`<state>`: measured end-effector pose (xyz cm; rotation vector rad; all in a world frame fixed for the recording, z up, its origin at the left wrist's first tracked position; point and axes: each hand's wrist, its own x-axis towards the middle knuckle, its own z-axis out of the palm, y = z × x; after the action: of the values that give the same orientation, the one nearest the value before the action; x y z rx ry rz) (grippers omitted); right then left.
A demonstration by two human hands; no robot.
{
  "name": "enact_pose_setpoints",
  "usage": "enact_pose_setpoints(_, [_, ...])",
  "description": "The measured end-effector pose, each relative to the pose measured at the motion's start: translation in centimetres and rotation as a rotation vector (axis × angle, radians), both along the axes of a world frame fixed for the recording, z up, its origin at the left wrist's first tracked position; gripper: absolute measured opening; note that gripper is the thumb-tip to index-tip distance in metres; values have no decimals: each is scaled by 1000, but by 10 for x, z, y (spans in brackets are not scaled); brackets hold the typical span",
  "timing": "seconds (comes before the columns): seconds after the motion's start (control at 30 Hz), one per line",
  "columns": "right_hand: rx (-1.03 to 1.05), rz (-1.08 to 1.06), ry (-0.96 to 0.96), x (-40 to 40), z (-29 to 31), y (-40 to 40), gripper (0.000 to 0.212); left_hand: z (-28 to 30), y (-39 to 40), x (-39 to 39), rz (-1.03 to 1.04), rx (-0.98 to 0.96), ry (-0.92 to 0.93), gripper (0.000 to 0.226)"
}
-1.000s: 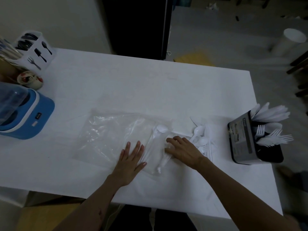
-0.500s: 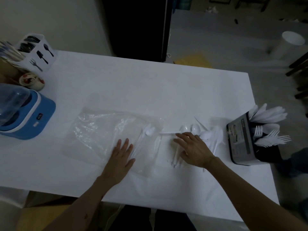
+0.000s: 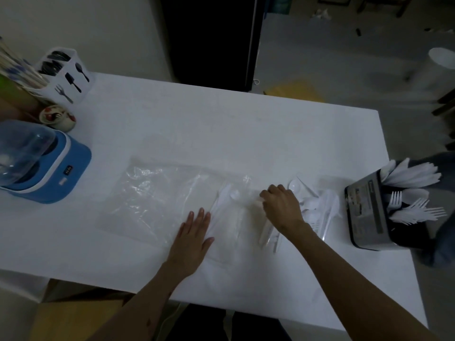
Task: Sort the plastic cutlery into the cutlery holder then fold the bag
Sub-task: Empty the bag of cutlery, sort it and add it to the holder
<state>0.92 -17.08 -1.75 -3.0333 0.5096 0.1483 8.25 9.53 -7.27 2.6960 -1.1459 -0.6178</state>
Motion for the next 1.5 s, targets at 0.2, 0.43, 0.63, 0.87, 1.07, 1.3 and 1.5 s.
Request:
enact_pose_setpoints(0.2, [271, -333, 24, -48, 1, -11, 10, 3, -1, -2, 40, 29, -65, 66])
enact_pose_setpoints(0.43, [464, -403, -167, -28, 7, 38, 26, 6, -5, -1, 78, -67, -10, 79])
enact_pose_setpoints(0.63, [850, -543, -6, 4, 4, 70, 27, 29, -9, 13, 321, -296, -256, 39])
enact_pose_setpoints(0.87, [948, -567, 10, -1, 4, 52, 20, 83, 13, 103, 871, -91, -395, 78])
enact_pose_setpoints(1.07, [1266, -793, -114, -4, -11, 58, 19, 110, 5, 95, 727, -416, -405, 16])
enact_pose_setpoints(1.3, [1638, -984, -244, -15, -4, 58, 31, 206, -27, 82, 511, -533, -809, 16])
enact_pose_setpoints(1.5, [1698, -1035, -255, -13, 5, 54, 25, 211, -35, 86, 502, -468, -872, 21])
